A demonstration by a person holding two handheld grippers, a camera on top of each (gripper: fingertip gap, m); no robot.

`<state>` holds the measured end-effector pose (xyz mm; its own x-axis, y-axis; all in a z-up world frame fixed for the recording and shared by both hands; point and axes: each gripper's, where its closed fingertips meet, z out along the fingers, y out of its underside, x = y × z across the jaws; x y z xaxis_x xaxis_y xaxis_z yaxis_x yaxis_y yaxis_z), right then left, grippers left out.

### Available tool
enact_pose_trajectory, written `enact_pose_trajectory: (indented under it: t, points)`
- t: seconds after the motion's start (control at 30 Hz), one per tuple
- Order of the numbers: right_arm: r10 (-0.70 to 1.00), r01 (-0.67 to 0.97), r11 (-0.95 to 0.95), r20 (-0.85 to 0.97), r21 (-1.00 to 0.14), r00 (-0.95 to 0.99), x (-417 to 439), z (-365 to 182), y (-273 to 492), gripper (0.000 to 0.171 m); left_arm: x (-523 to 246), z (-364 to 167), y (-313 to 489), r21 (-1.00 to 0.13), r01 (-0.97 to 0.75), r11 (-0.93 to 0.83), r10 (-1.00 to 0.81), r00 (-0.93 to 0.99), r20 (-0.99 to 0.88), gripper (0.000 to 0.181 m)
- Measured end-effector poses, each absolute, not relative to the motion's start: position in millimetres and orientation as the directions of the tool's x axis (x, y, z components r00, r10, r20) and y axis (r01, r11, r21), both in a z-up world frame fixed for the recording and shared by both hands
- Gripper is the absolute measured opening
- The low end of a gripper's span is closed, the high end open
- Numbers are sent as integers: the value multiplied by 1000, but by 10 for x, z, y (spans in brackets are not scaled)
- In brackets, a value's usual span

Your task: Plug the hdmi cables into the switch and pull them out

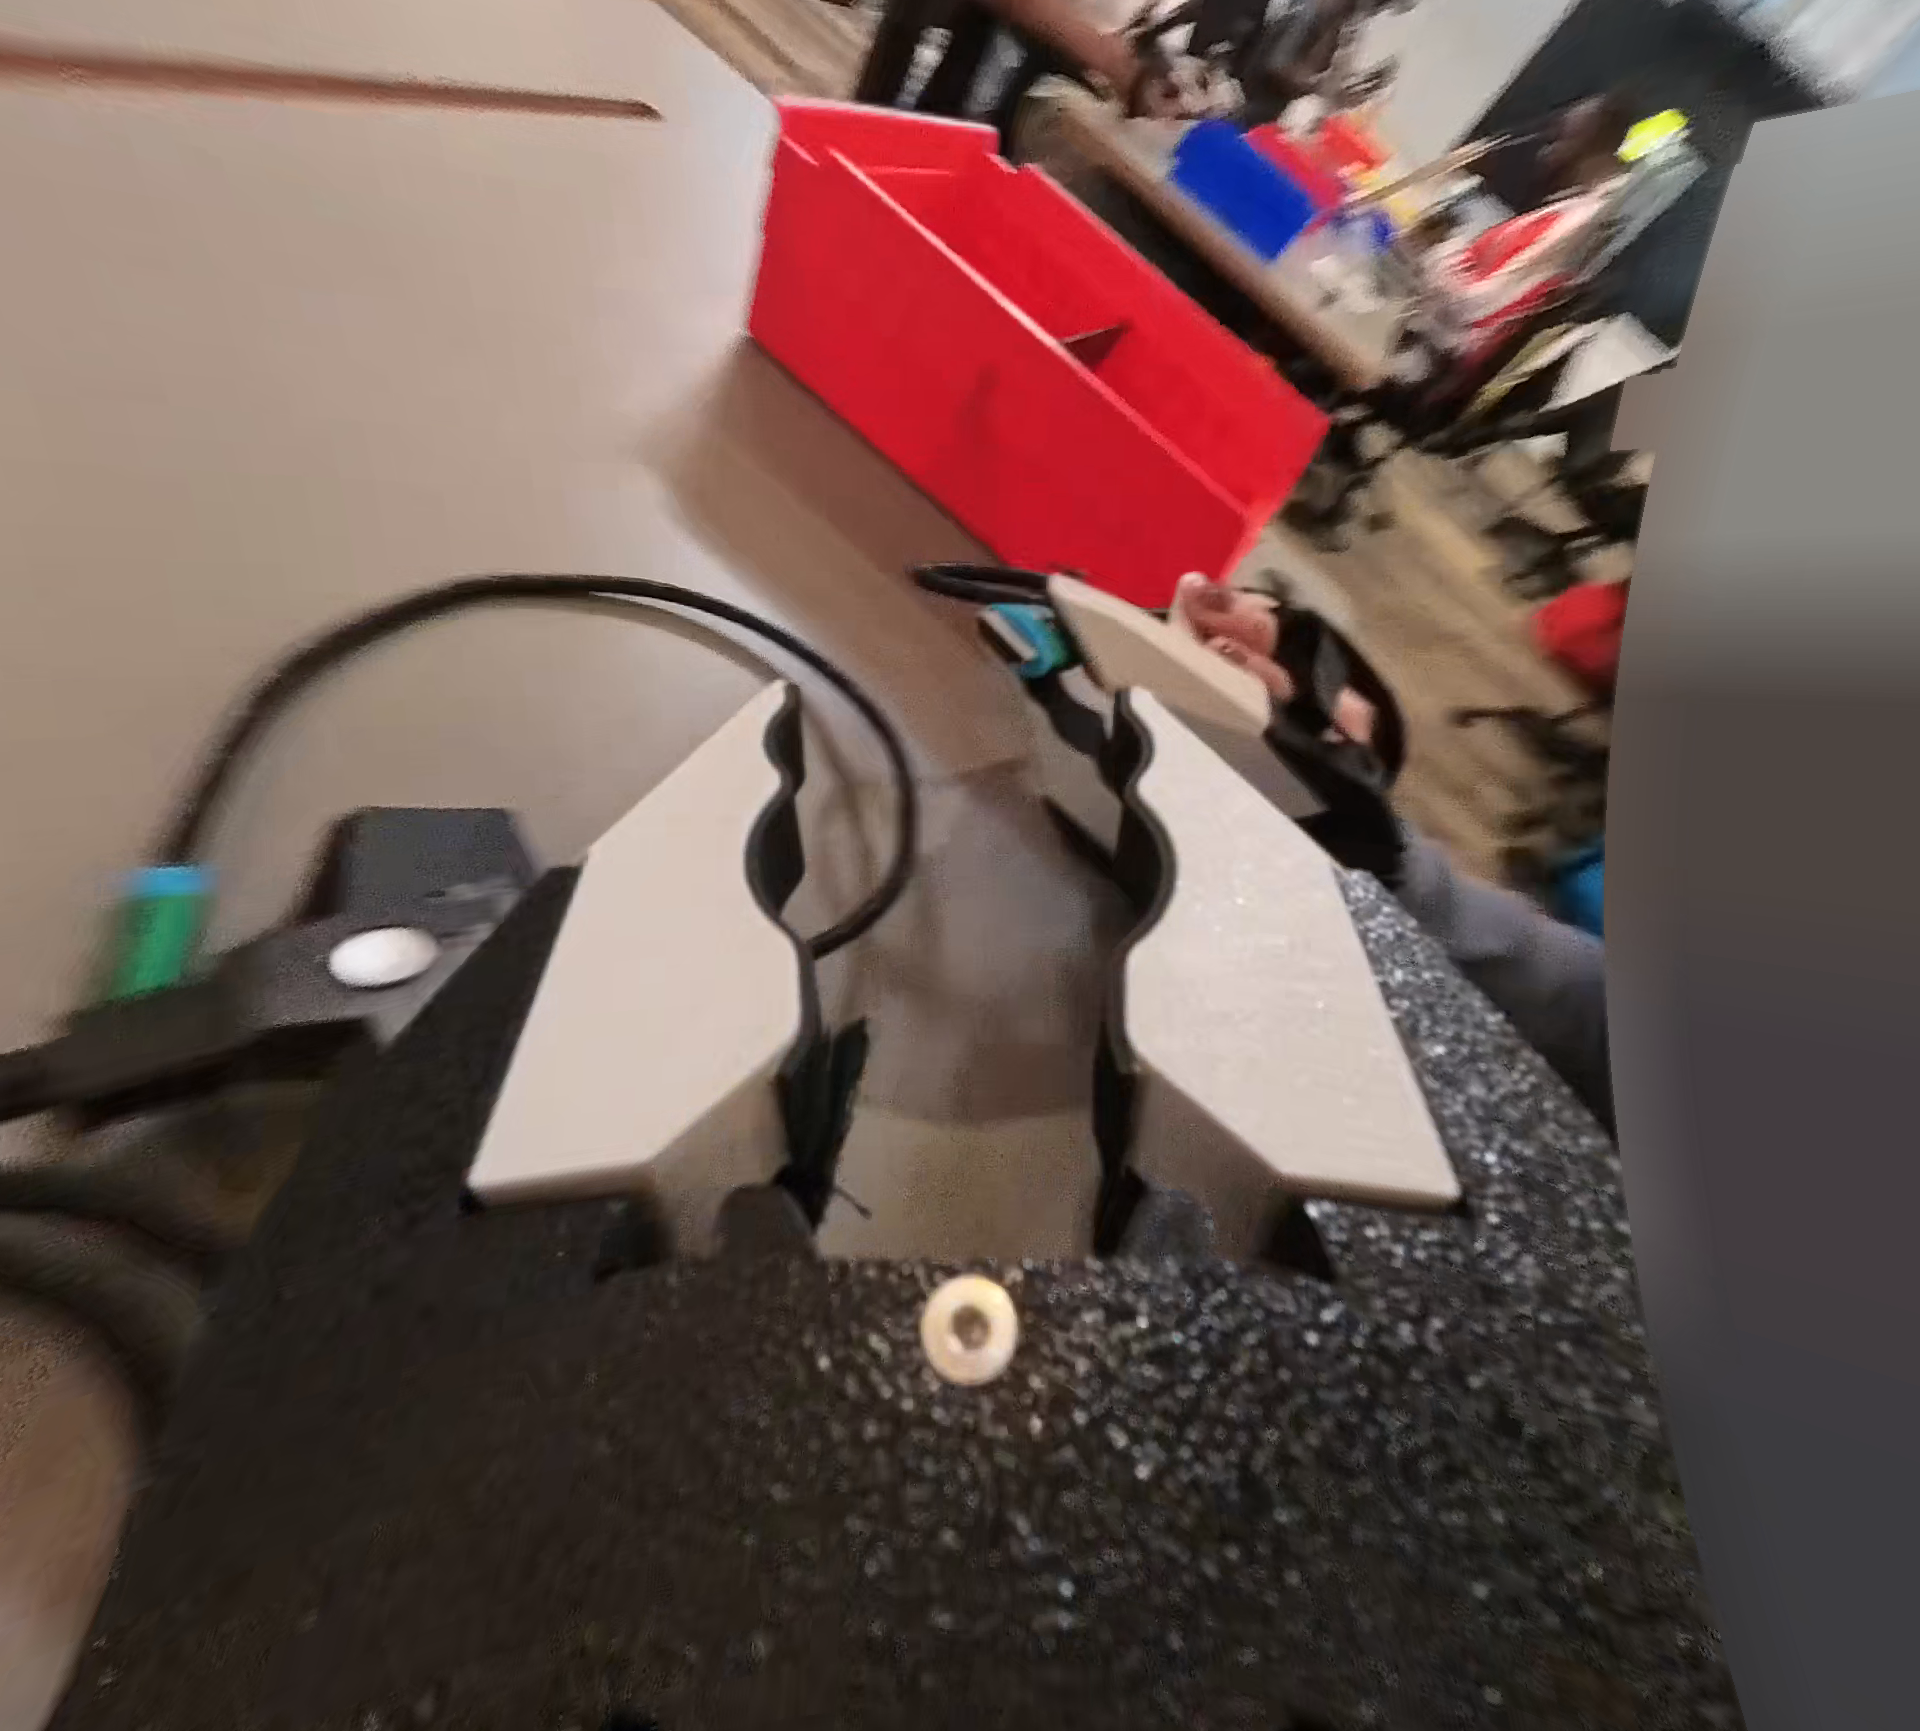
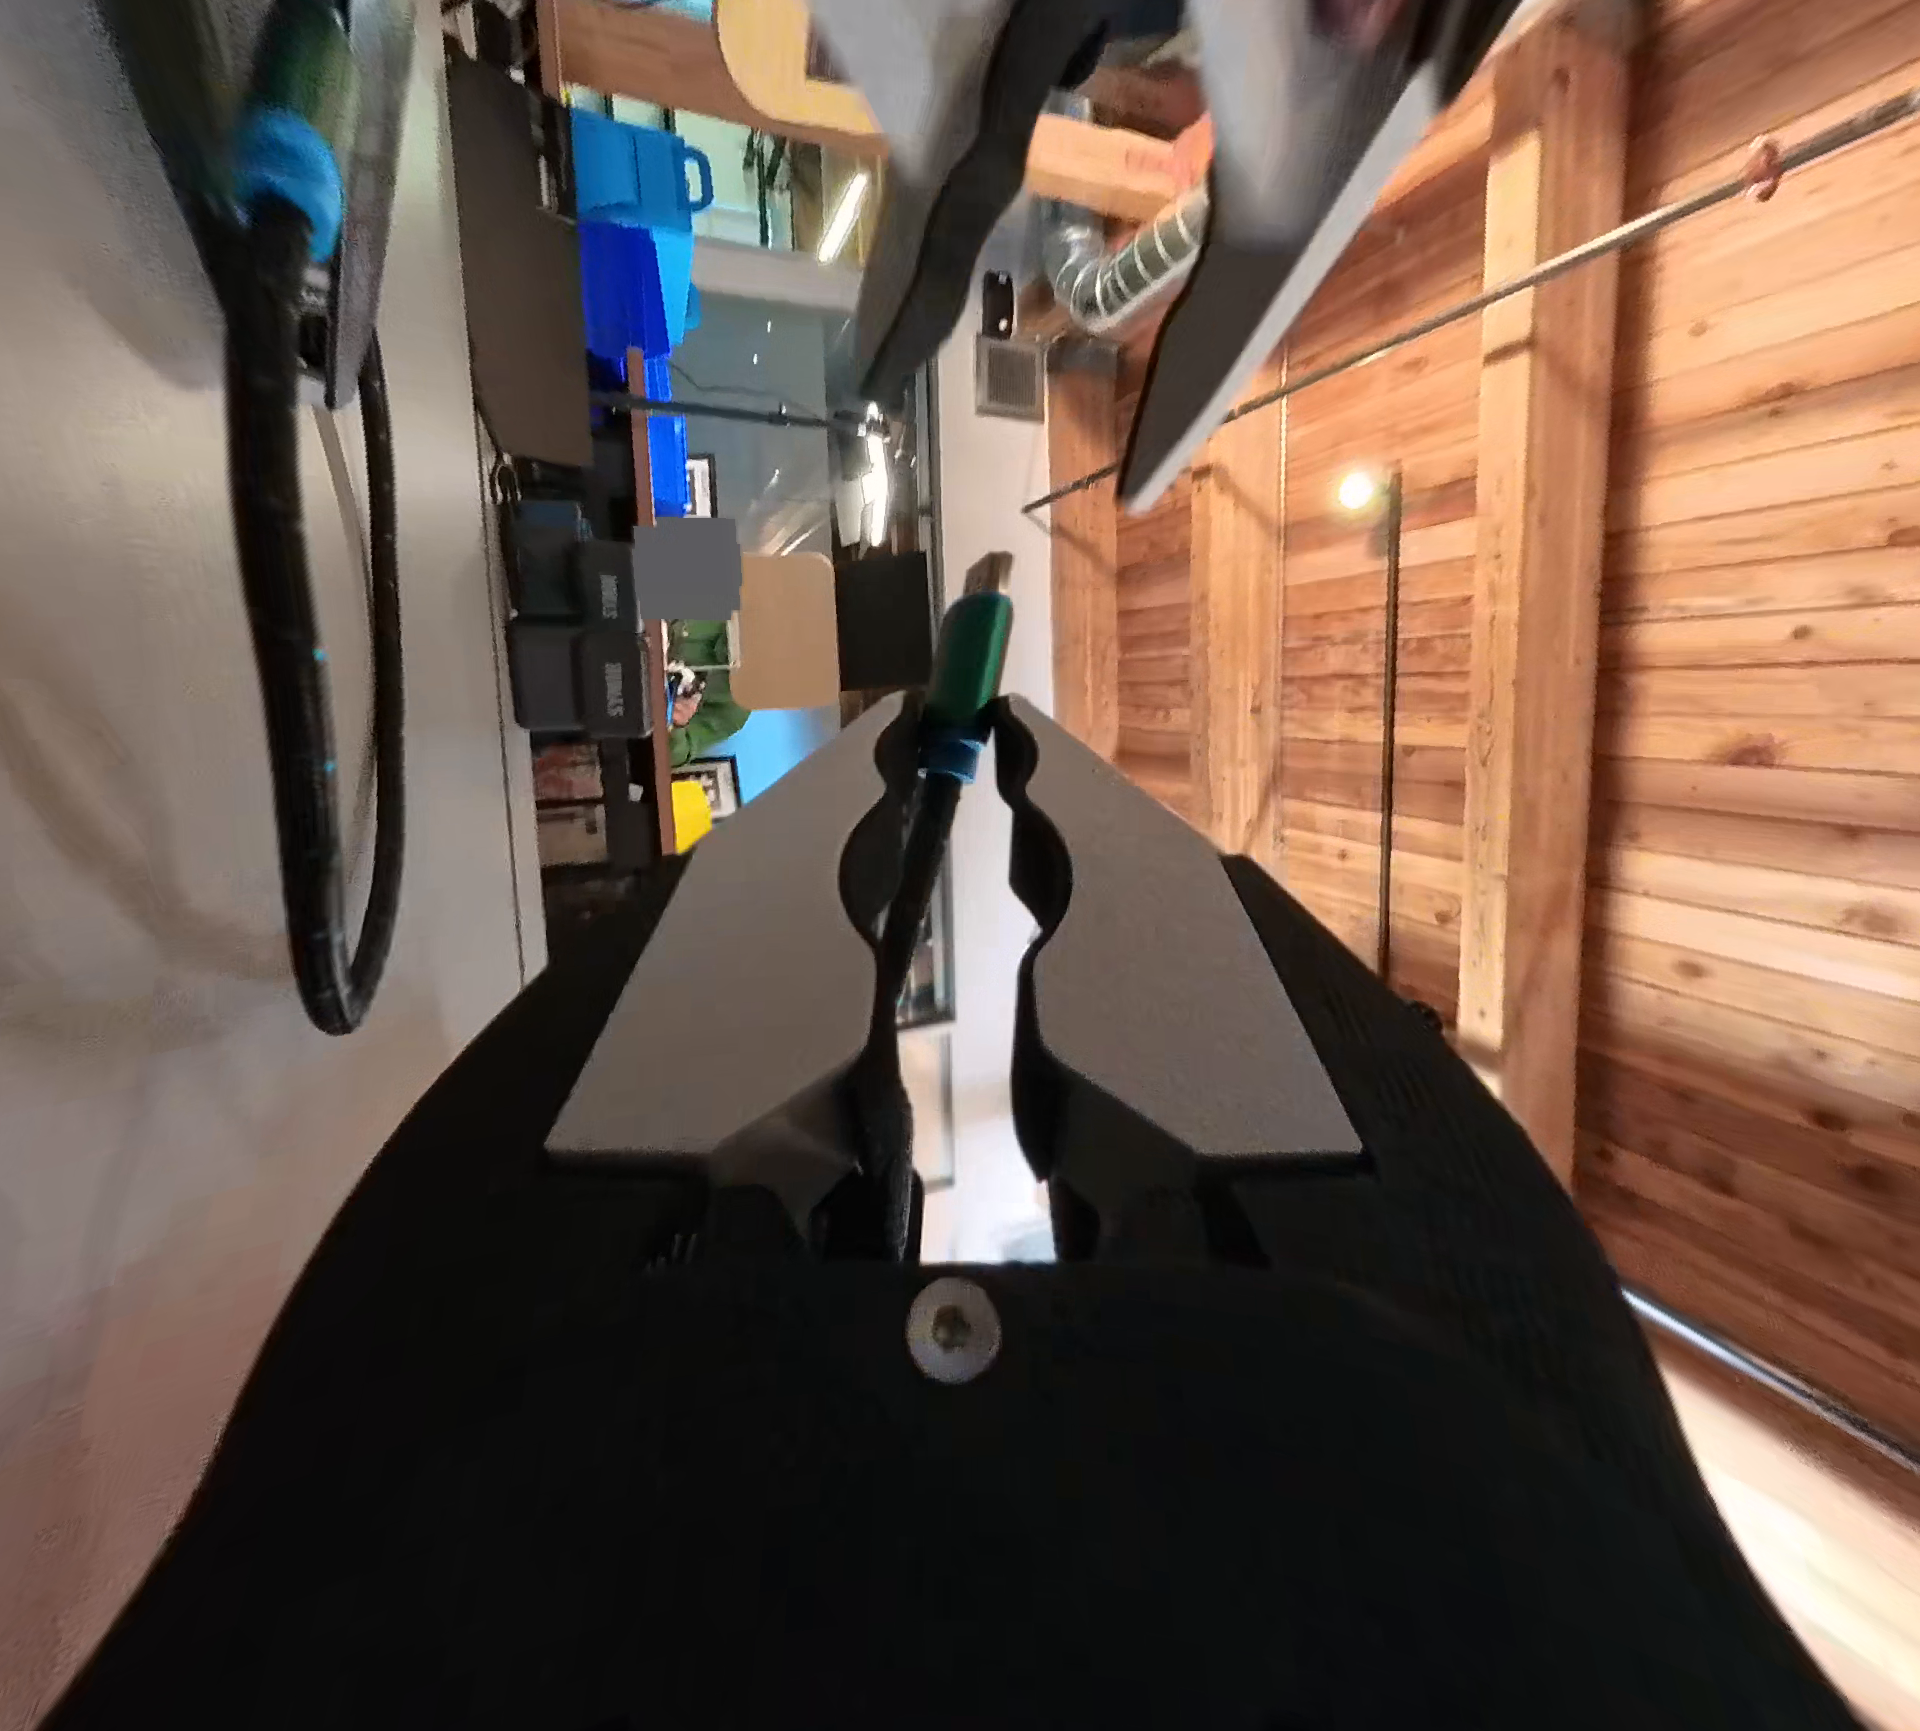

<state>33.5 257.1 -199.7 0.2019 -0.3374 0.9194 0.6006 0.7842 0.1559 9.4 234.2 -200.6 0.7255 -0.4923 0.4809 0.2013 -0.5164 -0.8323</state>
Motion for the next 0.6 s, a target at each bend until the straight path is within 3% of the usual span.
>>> enact_pose_trajectory:
  t: [0.1,0.2,0.33,0.47,0.53,0.6]
  points:
    - [-361,569,799,912,195,196,277,-1996,2454,12,289,-2048,2334,-761,282,-585,-522,587,619,41]
    - [-378,559,799,908,222,180,248,-2009,2412,12,308,-2063,2343,-756,295,-584,-531,566,631,16]
    - [-331,530,826,927,192,179,227,-2023,2393,13,286,-2047,2323,-787,273,-554,-562,576,594,12]
    - [33,383,921,993,-76,117,176,-2149,2300,29,192,-2107,2296,-860,135,-492,-599,665,447,11]
    - [322,355,877,944,-323,64,174,-2169,2303,29,197,-2078,2237,-891,71,-448,-656,651,382,11]
    - [623,341,735,782,-586,1,154,-2180,2240,34,213,-2047,2186,-905,41,-422,-693,629,352,10]
